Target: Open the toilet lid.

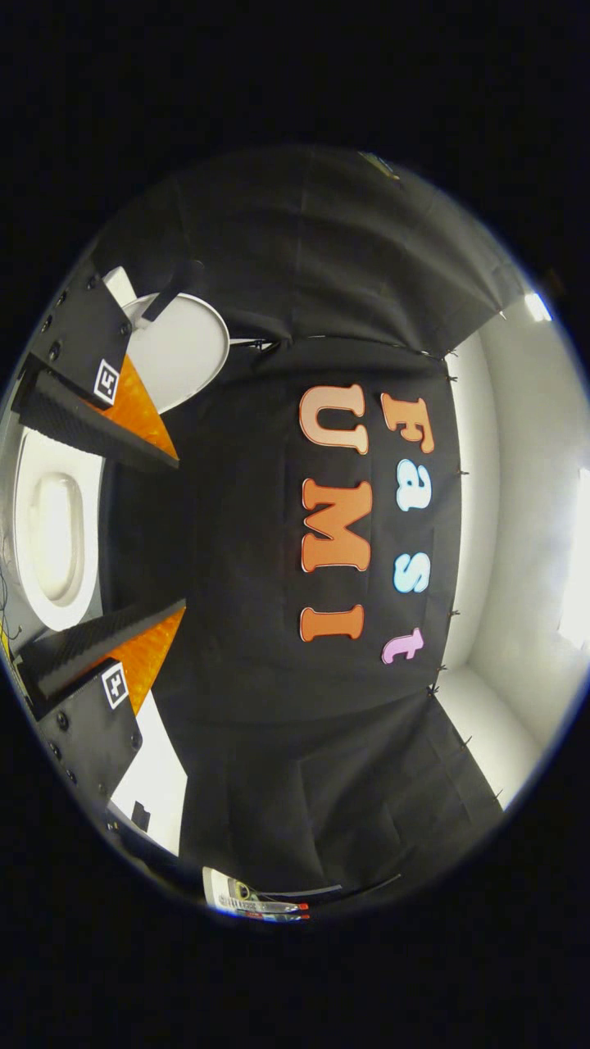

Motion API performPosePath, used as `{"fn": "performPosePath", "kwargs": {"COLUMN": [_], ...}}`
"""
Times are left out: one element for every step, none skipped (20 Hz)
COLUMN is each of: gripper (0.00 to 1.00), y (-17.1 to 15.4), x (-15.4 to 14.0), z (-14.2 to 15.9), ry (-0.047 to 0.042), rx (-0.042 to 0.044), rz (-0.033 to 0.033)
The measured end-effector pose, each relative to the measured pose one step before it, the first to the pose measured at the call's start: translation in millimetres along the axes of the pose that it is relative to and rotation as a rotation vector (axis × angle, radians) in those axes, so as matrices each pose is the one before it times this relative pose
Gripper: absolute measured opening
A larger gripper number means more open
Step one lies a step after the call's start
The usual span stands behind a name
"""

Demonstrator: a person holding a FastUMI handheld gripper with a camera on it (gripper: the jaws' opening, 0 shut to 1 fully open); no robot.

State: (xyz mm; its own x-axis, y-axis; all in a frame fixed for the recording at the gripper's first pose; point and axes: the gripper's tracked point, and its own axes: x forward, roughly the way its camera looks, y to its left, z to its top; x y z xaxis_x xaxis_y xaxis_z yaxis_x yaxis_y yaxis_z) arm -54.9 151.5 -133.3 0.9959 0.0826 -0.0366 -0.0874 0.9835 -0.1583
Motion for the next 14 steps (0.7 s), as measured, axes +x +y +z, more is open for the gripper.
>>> {"fn": "performPosePath", "kwargs": {"gripper": [0.98,0.98,0.98,0.98,0.98,0.98,0.98,0.98,0.98,0.98,0.98,0.98,0.98,0.98], "y": [2.85,1.70,1.03,0.11,0.76,1.94,-0.14,-0.14,-0.46,0.50,1.15,-0.08,-0.87,-0.21], "x": [0.11,0.47,0.63,-0.15,0.67,-0.43,-0.41,-0.23,1.14,-0.48,-0.45,0.08,-0.52,-0.19], "z": [-1.87,-1.40,-0.52,-0.49,-0.87,-0.24,-0.29,-0.91,0.04,0.42,1.38,-0.23,-0.57,-0.77], "ry": [0.00472,0.00446,0.00297,0.00294,0.00320,0.00288,0.00323,0.00199,0.00062,-0.00149,-0.00129,-0.00022,0.00145,0.00284], "rx": [-0.00015,0.00043,-0.00215,-0.00288,-0.00318,-0.00288,-0.00151,-0.00047,0.00012,-0.00008,-0.00086,0.00011,0.00129,0.00218], "rz": [0.00697,0.00458,0.00200,-0.00036,0.00395,0.00461,0.00054,-0.00101,-0.00020,0.00085,0.00014,-0.00083,0.00035,0.00117]}}
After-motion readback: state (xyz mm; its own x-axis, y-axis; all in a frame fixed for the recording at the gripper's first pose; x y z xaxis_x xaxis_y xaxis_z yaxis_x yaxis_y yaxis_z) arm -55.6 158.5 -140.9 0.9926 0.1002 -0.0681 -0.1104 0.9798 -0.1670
